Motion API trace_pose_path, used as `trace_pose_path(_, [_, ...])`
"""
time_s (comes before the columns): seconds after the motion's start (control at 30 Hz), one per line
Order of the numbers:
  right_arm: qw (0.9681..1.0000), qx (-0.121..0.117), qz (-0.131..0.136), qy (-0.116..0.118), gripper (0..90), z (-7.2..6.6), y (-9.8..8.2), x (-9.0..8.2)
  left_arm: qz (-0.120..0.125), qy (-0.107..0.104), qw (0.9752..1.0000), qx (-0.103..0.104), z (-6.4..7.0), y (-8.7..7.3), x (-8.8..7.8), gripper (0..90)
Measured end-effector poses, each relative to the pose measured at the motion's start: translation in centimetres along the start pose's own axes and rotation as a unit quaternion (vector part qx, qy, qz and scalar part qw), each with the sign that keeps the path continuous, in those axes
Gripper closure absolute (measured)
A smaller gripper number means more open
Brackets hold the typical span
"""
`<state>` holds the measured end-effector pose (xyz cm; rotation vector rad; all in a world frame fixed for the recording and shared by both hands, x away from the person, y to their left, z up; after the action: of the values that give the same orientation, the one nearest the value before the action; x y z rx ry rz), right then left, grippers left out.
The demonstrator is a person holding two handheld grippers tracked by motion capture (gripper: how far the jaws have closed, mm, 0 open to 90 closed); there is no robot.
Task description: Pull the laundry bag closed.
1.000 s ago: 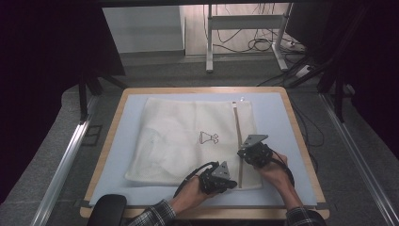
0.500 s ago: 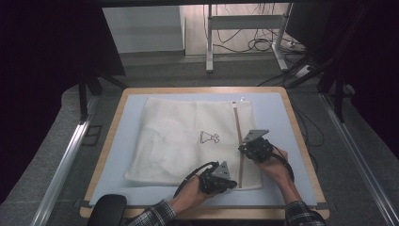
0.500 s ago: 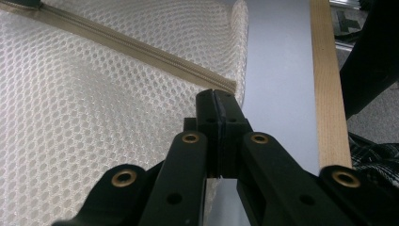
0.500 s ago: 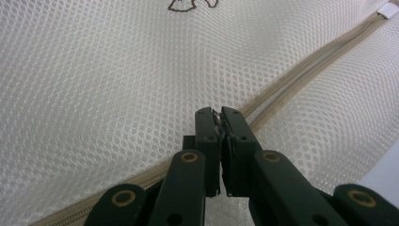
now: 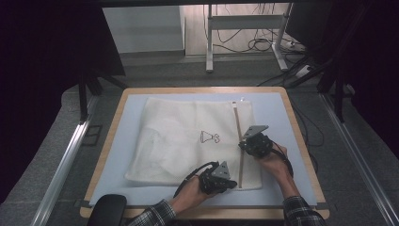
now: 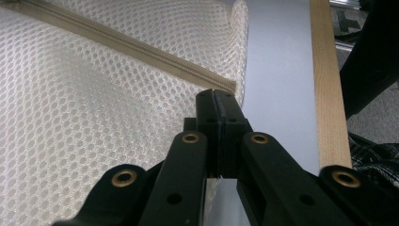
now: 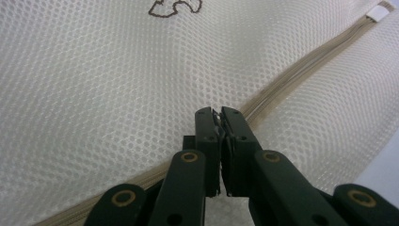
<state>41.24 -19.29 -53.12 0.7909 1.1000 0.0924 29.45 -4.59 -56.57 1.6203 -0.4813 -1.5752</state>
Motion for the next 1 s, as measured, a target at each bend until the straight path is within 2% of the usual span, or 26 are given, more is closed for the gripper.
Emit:
trace_pose_path(0.37, [1.0, 0.006, 0.002, -0.007, 85.8, 1.4, 0.7, 0.7, 0.0, 0.0, 1.0, 0.001, 0.0, 0.0, 0.0, 90.0])
trace_pose_path(0.83, [0.9999, 0.006, -0.001, -0.009, 85.7, 2.3, 1.2, 1.5, 0.0, 0.001, 1.0, 0.0, 0.0, 0.0, 0.0, 90.0])
trace_pose_path(1.0, [0.9998, 0.003, 0.0, -0.019, 85.8, 2.6, 1.4, 1.7, 0.0, 0.001, 1.0, 0.0, 0.0, 0.0, 0.0, 90.0])
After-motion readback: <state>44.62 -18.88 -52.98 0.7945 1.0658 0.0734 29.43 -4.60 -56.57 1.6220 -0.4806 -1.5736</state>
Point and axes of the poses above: each handheld gripper's, and its own axes: x roughly forward along the jaws, y roughly out of its top, z roughly to its right, the point moved 4 cm from there along x, roughly forward along the jaws, and after that the axes turned 2 degrees about -x, right-handed, at the moved point
